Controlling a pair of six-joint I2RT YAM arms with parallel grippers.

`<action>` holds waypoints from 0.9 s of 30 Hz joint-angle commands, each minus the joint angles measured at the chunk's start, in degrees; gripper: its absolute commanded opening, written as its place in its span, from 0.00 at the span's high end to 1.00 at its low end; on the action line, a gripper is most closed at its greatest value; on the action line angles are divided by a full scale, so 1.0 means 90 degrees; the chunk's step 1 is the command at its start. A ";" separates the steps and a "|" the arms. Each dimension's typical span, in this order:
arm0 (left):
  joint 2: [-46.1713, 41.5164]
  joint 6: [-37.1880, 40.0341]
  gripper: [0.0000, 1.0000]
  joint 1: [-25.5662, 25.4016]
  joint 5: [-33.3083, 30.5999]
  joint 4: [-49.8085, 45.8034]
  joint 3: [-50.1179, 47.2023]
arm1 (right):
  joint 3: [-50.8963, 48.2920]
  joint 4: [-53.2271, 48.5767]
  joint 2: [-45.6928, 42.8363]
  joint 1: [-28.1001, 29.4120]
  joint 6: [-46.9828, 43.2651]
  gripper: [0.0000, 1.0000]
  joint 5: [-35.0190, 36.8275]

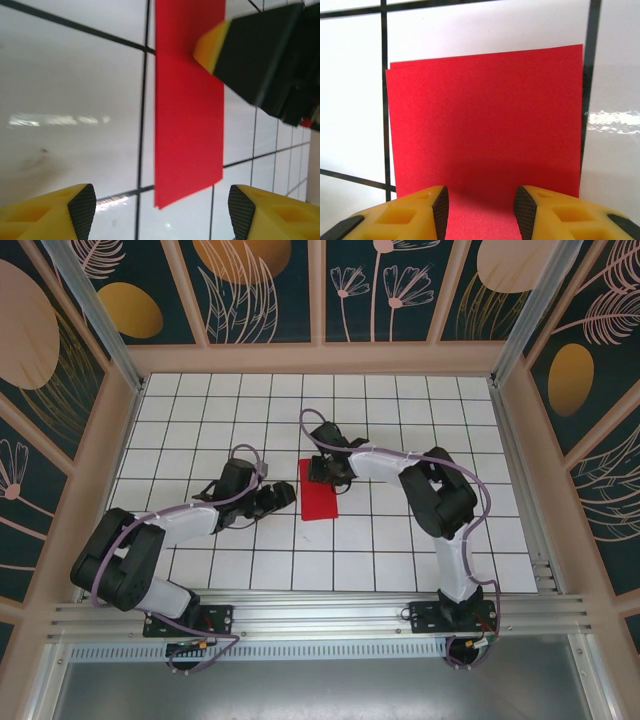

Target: Fold a paper plane with a square sheet of paper (pick it up from the middle)

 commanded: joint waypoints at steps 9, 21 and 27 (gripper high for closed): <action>0.0499 -0.0437 0.31 -0.0356 0.0505 0.0460 0.0137 | -0.0657 0.0179 0.0266 -0.0327 0.0712 0.59 -0.0377; 0.0792 -0.0291 0.34 -0.0480 0.0468 0.0119 0.0451 | -0.0705 0.0212 0.0348 -0.0351 0.0707 0.61 -0.0395; 0.0941 -0.0160 0.35 -0.0533 0.0287 -0.0210 0.0636 | -0.0758 0.0232 0.0355 -0.0361 0.0688 0.61 -0.0386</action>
